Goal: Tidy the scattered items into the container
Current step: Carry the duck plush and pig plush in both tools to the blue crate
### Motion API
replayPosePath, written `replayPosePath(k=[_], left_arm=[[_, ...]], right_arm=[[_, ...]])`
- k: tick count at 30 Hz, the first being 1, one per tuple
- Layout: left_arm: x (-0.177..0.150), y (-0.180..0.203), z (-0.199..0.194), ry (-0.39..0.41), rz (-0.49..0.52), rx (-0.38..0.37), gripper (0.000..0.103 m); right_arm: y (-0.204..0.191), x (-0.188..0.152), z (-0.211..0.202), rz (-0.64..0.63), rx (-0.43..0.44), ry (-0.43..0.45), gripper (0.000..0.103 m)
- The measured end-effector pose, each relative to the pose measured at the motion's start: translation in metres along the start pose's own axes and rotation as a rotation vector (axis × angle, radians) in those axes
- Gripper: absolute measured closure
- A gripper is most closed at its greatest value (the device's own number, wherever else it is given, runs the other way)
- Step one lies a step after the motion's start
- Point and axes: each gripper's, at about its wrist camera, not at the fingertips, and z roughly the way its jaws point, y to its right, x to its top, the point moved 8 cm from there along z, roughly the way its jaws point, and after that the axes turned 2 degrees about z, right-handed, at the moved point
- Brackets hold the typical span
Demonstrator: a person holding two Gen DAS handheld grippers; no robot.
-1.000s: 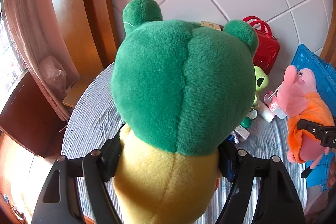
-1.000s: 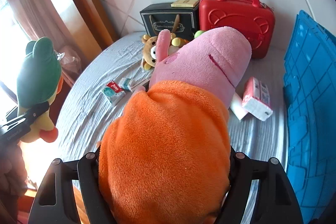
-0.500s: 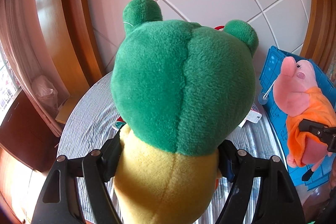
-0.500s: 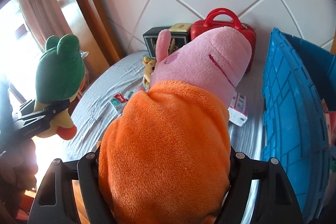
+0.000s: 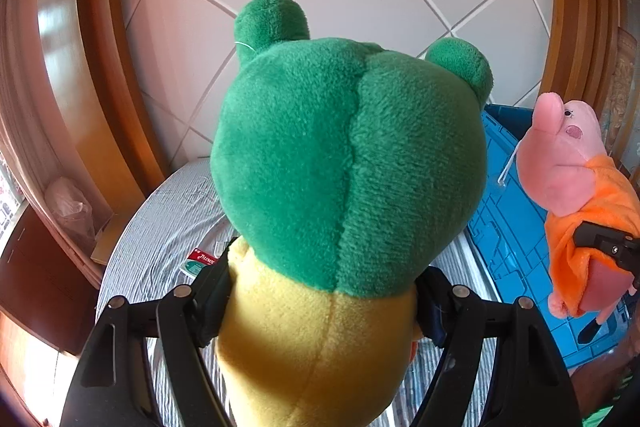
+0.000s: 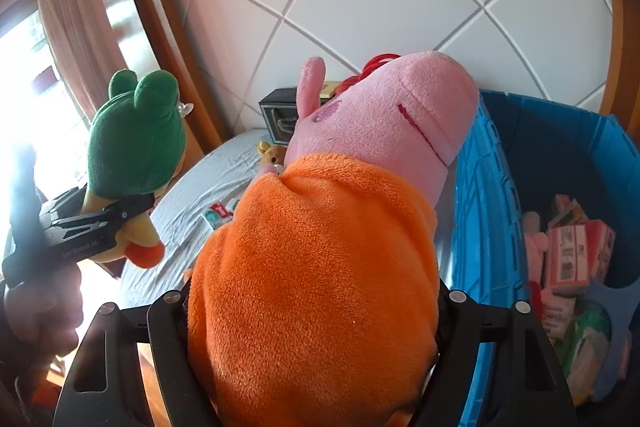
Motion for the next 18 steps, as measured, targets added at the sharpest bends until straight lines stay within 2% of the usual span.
replayPosePath(k=[11, 18], left_arm=[[0.028, 0.079, 0.002, 0.044, 0.085, -0.055, 0.028], [0.044, 0.139, 0.006, 0.055, 0.136, -0.119, 0.028]], right_arm=[[0.061, -0.002, -0.048, 0.062, -0.005, 0.051, 0.026], [0.111, -0.002, -0.076, 0.086, -0.045, 0.082, 0.026]])
